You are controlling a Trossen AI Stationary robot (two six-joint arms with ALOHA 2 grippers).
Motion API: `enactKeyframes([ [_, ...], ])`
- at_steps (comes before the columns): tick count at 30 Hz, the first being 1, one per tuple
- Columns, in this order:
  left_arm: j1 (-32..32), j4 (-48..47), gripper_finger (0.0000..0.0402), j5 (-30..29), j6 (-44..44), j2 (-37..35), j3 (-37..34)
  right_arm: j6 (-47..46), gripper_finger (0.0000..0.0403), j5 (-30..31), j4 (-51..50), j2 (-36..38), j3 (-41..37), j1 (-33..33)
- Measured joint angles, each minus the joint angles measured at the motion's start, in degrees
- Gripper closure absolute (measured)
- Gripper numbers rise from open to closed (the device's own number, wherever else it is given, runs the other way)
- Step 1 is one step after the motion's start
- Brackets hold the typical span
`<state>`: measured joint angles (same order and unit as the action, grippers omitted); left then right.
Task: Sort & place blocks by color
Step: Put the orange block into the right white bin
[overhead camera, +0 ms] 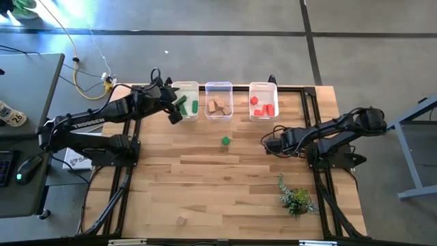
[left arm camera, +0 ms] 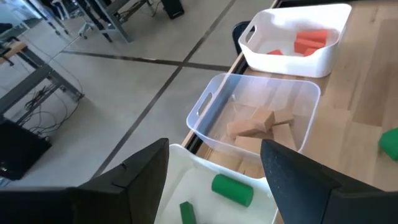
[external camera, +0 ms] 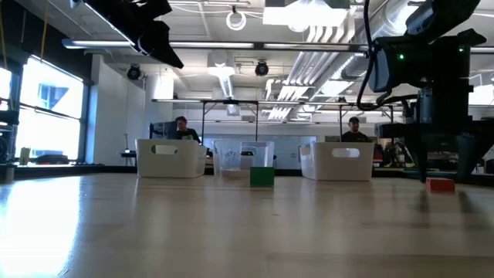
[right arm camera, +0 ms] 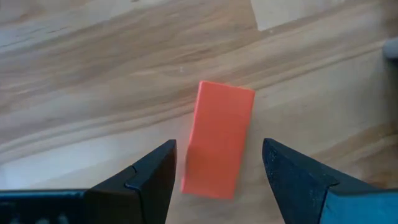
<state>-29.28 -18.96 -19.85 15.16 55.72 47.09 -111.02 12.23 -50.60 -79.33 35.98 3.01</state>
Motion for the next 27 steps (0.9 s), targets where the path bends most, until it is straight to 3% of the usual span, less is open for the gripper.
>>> enactKeyframes([
  [6,0.0,0.09,0.0158,-0.1,0.0,0.37,0.0,-0.02,0.0193,-0.67,4.9,0.2,-3.33,-0.42],
  [14,0.0,2.75,0.0158,-0.1,0.0,0.37,0.0,2.08,0.0306,-0.67,6.16,0.2,-4.01,-0.44],
  [22,0.0,2.85,0.0158,-0.29,-0.13,0.37,0.0,11.22,0.0307,-1.11,8.04,2.17,-0.66,-0.5],
  [27,0.01,3.44,0.0158,-0.18,-2.45,0.37,0.01,17.45,0.0307,1.84,9.57,4.94,2.18,-1.27],
])
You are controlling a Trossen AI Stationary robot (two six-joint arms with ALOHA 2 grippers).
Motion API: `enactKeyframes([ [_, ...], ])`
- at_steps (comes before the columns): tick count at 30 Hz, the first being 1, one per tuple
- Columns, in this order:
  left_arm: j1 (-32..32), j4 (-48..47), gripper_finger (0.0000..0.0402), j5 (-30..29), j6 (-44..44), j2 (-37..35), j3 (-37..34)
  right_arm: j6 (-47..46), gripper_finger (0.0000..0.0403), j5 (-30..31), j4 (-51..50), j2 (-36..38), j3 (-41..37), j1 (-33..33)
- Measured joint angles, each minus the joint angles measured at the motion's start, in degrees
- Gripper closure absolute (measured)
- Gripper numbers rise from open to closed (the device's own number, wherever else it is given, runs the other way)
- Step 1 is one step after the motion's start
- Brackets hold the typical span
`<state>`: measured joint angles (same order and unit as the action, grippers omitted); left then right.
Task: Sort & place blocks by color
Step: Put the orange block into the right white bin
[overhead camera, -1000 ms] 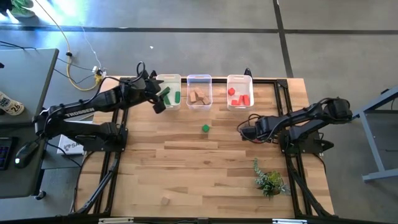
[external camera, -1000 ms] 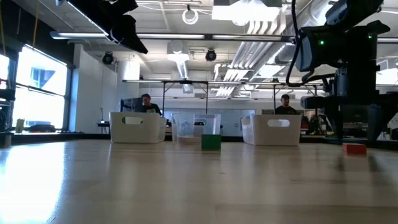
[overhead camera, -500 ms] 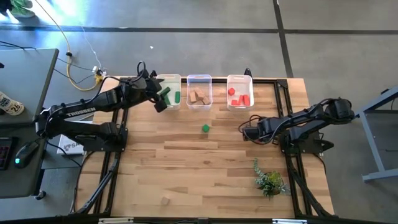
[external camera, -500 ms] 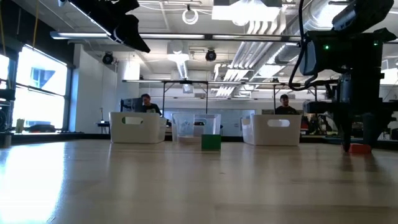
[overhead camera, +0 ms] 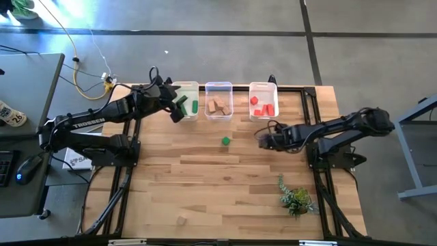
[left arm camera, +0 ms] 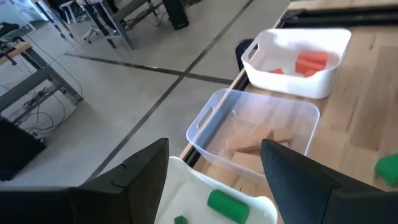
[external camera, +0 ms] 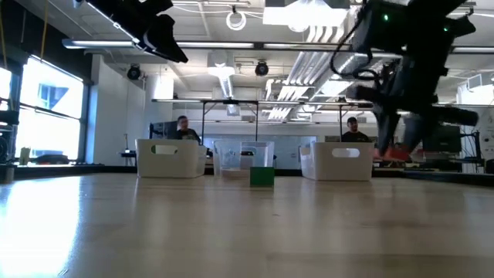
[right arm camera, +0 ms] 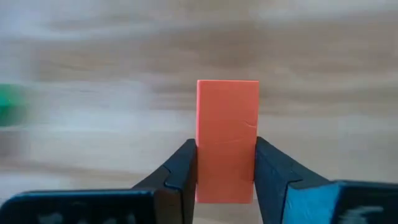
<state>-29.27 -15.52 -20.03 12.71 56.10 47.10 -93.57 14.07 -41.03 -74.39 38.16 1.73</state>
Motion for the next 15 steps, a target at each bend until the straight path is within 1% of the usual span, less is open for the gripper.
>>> enactKeyframes([
  [3,0.04,0.71,0.0158,0.39,-1.67,0.0,-0.01,4.79,0.0307,2.41,0.3,1.7,1.92,-1.51],
  [7,0.07,0.82,0.0158,0.54,-4.51,0.0,-0.01,13.68,0.0307,5.94,0.68,3.78,5.11,-5.25],
  [11,0.09,0.81,0.0158,0.54,-7.97,0.0,-0.01,24.55,0.0307,8.48,0.79,4.78,8.4,-10.55],
  [15,0.74,0.58,0.0158,0.22,-10.69,-0.02,-0.01,37.4,0.0307,10.09,2.49,4.84,11.86,-16.95],
])
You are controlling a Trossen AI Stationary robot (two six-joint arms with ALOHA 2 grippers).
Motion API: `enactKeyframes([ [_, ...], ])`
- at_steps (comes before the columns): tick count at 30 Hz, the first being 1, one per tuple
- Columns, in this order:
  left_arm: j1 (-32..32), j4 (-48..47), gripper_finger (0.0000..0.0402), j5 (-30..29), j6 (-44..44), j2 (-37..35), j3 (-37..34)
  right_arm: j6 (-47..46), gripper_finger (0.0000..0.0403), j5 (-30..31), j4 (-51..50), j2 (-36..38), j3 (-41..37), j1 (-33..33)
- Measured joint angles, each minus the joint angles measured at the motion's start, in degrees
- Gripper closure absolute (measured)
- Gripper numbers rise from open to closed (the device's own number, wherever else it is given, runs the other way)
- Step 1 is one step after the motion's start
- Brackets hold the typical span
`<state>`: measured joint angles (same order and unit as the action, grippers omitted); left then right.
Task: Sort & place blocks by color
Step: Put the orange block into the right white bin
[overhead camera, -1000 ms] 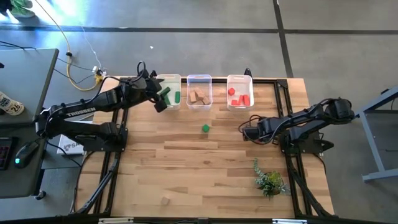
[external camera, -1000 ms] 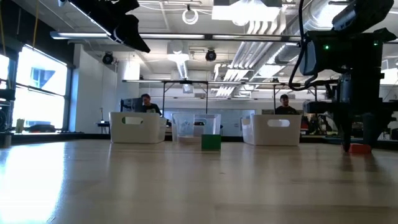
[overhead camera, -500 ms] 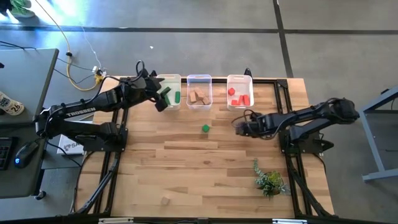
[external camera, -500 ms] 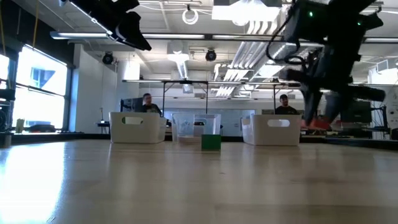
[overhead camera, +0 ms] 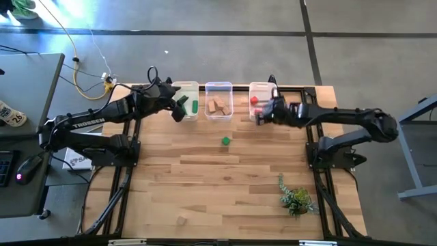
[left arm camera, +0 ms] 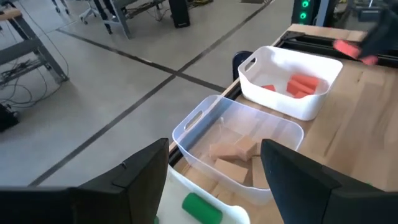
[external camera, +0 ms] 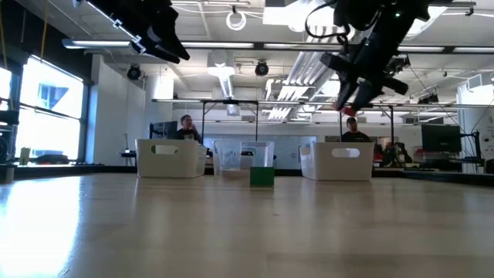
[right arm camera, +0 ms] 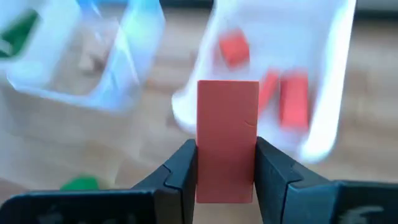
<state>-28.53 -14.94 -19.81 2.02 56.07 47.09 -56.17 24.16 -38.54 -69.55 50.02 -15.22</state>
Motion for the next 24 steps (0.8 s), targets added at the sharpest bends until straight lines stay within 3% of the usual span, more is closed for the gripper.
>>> enactKeyframes([
  [6,2.46,-0.2,0.0158,-1.35,-0.41,-0.02,0.01,18.39,0.0307,-0.46,8.88,-0.05,2.74,-9.88],
  [11,4.7,0.98,0.0158,-3.77,-4.68,-0.02,0.0,27.77,0.0307,-4.98,14.03,-0.45,2.54,-17.31],
  [17,6.11,4.44,0.0158,-3.09,-11.78,-0.02,0.02,33.87,0.0307,-11.18,14.4,-5.0,2.45,-22.88],
  [24,8.77,5.85,0.0158,3.36,-12.39,-0.02,0.04,33.65,0.0307,-16.88,14.12,-11.99,2.43,-24.33],
])
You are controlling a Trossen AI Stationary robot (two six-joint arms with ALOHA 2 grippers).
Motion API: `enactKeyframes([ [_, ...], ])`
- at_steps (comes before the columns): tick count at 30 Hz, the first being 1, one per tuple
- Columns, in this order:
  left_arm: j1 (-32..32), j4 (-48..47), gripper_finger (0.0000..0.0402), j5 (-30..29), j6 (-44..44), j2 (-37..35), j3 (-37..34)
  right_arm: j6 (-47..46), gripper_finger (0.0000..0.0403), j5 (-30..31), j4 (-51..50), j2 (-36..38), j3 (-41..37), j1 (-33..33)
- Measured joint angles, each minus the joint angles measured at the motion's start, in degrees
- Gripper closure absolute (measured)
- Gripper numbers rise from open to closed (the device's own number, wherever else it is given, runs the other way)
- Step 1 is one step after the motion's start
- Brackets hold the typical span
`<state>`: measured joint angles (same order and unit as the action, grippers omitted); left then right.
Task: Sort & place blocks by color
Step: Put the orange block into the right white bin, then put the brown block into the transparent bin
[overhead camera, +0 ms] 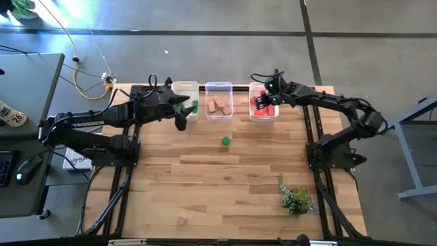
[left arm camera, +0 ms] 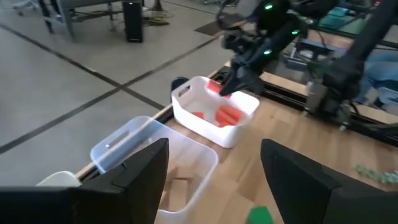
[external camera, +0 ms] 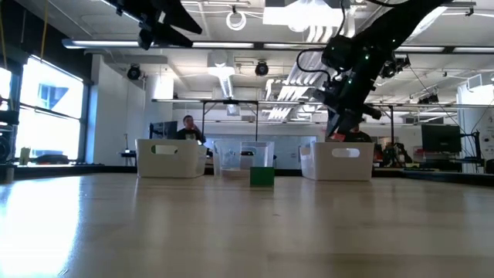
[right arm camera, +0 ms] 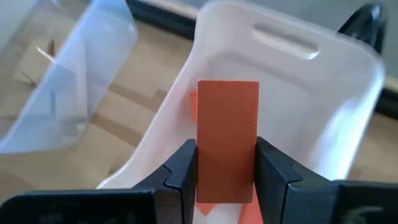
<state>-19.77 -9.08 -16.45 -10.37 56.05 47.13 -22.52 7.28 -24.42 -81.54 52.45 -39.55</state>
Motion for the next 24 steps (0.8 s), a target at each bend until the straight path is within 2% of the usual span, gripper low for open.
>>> enactKeyframes([
  [3,1.9,-0.01,0.0158,-0.02,-0.02,0.0,0.0,-0.11,0.0299,-0.66,-0.63,-1.57,-0.02,0.07],
  [10,6.03,-0.02,0.0158,-0.85,-0.79,0.0,0.0,0.58,0.0227,-1.22,-1.03,-2.06,-0.02,0.0],
  [15,8.21,-0.51,0.0158,-0.85,-5.91,0.0,0.23,1.21,0.0214,-1.08,-0.99,-1.66,-0.02,-0.24],
  [24,12.29,-18.31,0.0158,-2.18,-6.61,4.22,12.52,1.97,0.0211,-1.91,-2.41,-1.55,4.66,-0.13],
])
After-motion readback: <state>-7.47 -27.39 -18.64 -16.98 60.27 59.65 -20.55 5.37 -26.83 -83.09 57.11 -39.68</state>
